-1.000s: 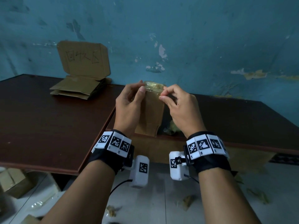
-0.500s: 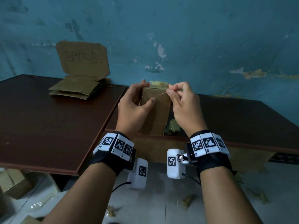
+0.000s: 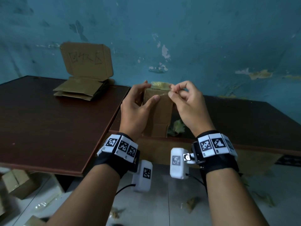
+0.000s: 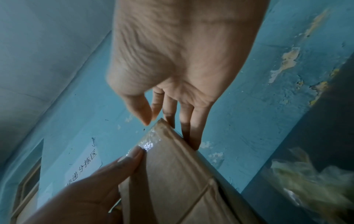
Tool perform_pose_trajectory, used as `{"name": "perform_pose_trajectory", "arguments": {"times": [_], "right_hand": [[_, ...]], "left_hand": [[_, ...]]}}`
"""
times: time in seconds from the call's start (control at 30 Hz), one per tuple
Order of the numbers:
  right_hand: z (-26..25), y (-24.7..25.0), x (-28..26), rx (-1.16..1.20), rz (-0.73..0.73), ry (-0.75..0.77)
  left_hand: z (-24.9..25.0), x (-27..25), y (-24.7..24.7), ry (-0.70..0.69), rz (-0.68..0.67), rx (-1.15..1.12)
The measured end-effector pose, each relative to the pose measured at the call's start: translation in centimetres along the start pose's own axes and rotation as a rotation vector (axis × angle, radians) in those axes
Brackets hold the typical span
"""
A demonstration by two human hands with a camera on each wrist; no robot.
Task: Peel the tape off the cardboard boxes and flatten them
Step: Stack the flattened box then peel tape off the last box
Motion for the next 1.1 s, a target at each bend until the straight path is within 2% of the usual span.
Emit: {"name": "perform_pose_trajectory", "arguments": {"times": [0.1, 0.23, 0.4, 0.6, 0.73, 0.93, 1.1], "right_hand": [[-0.1, -0.1, -0.3, -0.003, -0.057, 0.011], [-0.1, -0.4, -0.2, -0.21, 0.028, 0.088], [-0.1, 0.0, 0.0, -0.278, 0.119, 0.103], [-1.2, -0.5, -0.8, -0.508, 0.184, 0.2], [-2.6, -1.3, -1.4, -0.662, 0.182, 0.307], [-3.7, -2.0, -2.3, -0.76, 0.173, 0.461], [-3.4, -2.3, -2.2, -0.807, 0.196, 0.47]], "left_hand": [[-0.2, 0.1, 0.1, 0.009, 0.003, -0.007], [-0.3, -0.1, 0.2, 0.009, 0.005, -0.01], [0.1, -0.1, -0.1, -0.005, 0.0, -0.002], [0.1, -0.2, -0.3, -0.005, -0.014, 0.014], [-0.1, -0.3, -0.3, 0.018, -0.011, -0.017], [-0.4, -0.3, -0.2, 0.041, -0.016, -0.039], [-0.3, -0.3, -0.3, 0.03, -0.019, -0.013]]}}
Point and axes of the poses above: each hand's wrist, its own x-axis towards the middle knuckle, its own y-axis out of the back of the hand, z = x × y, the point moved 8 cm from there along x, towards the middle knuckle, and after that the axes turned 13 degrees about -y, right-handed, at the moved point
